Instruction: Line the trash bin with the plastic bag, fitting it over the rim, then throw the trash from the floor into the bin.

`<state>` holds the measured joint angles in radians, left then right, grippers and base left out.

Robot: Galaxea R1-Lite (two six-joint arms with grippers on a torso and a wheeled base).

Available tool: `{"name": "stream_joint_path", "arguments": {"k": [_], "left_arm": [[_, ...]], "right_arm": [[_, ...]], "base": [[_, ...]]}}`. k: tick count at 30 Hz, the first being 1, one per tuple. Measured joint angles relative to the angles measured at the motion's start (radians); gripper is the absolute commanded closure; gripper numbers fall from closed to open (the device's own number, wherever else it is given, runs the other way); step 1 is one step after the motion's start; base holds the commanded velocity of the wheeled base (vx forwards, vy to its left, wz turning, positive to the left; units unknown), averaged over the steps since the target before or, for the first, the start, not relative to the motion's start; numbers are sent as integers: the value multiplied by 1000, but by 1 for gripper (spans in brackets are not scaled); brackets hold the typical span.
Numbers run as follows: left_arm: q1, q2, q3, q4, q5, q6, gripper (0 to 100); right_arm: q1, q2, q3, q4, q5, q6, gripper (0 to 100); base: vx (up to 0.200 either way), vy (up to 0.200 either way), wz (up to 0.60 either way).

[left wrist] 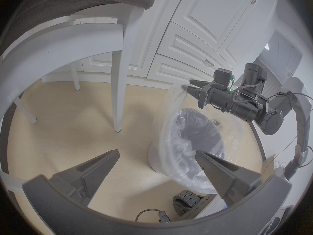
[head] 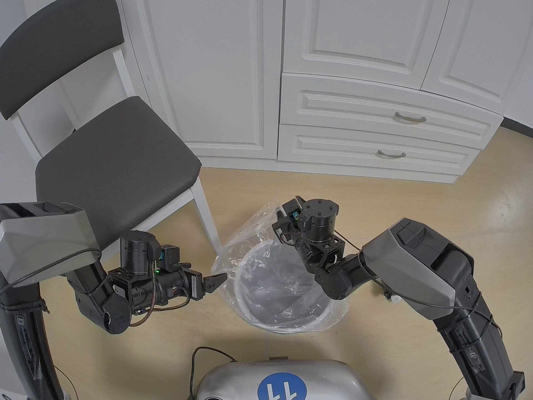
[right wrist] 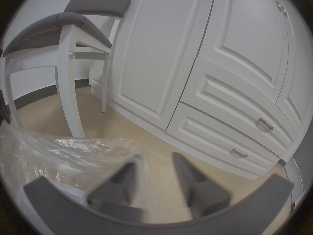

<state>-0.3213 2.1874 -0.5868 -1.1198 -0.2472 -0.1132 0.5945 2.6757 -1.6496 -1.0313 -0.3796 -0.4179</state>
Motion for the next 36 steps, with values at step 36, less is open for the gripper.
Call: {"name": "stream_joint_path", "arguments": {"k": [36], "left_arm": [[-39, -44, -195, 386, 76, -259, 0]], "right_arm": [[7, -655, 771, 397, 187, 783, 0]], "base": [[0, 0, 0]]}}
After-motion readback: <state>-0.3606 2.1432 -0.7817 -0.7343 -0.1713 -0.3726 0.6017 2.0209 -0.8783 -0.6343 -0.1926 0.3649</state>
